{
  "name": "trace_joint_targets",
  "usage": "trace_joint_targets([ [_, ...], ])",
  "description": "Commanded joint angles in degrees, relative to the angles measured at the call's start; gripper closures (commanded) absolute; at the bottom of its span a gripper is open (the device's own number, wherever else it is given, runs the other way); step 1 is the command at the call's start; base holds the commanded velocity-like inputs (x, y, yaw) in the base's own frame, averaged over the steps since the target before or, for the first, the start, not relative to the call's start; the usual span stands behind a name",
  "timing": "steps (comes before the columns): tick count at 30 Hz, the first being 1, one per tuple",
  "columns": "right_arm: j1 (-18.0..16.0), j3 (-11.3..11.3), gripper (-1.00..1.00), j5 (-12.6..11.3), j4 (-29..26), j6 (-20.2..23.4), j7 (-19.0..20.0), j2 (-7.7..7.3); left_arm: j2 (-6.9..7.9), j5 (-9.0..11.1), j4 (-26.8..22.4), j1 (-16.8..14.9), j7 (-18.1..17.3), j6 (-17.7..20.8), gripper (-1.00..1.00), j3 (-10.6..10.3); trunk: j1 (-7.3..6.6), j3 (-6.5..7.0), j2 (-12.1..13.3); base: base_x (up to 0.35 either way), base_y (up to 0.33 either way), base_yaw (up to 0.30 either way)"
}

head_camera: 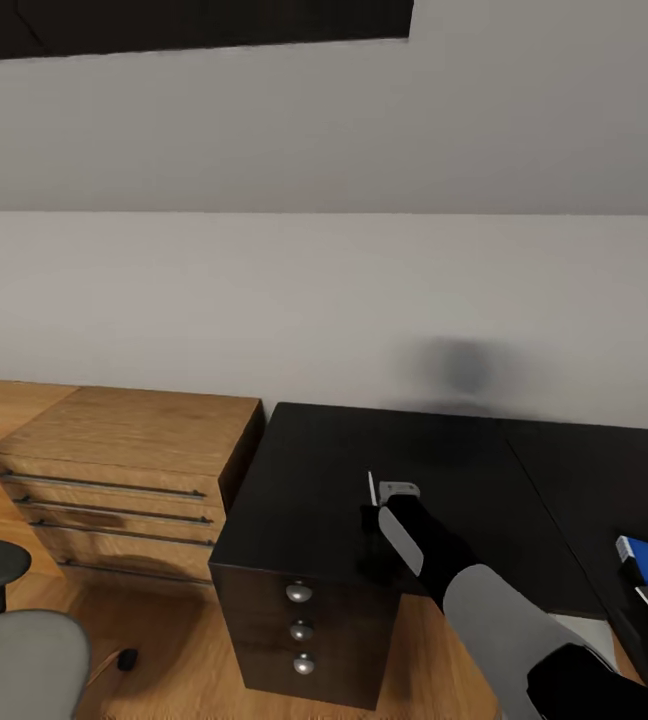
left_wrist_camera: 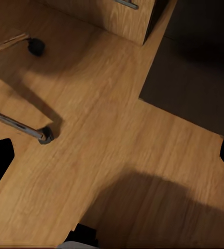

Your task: In the bedroom, organize the workspace by keeping the computer under the desk, ensuring the monitor is on the desk, placing the keyboard on the desk next to the monitor, placing the mouse on the desk next to the keyboard, moving the folder from the swivel chair onto the desk next to the mouse, stacking the notebook on top of the folder with the pen on top of the notebook, and positioning the swivel chair next to the desk.

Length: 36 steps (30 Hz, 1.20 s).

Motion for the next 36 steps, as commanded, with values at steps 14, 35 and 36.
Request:
trace_joint_targets([
  [14, 9.6, 0.3, 1.00, -10.8, -29.5, 1.9, -1.6, -10.33, 0.27, 0.7, 0.1, 0.0, 0.2, -0.1, -1.00, 0.1, -3.10, 2.47, 5.6, -0.271, 0.000, 0.000],
  [35, 10.4, -6.2, 1.00, -14.6, -34.0, 2.8, -6.9, -12.84, 0.22, 0.6, 2.0, 0.0, 0.3, -0.3, -1.00, 0.2, -3.10, 2.96, 5.6, -0.114, 0.000, -0.119],
  [36, 10.4, -6.5, 1.00, -14.6, -34.1, 2.8, -6.9, -12.93, 0.21, 0.6, 2.0, 0.0, 0.3, -0.3, -1.00, 0.2, -3.10, 2.96, 5.6, -0.153, 0.000, -0.017],
])
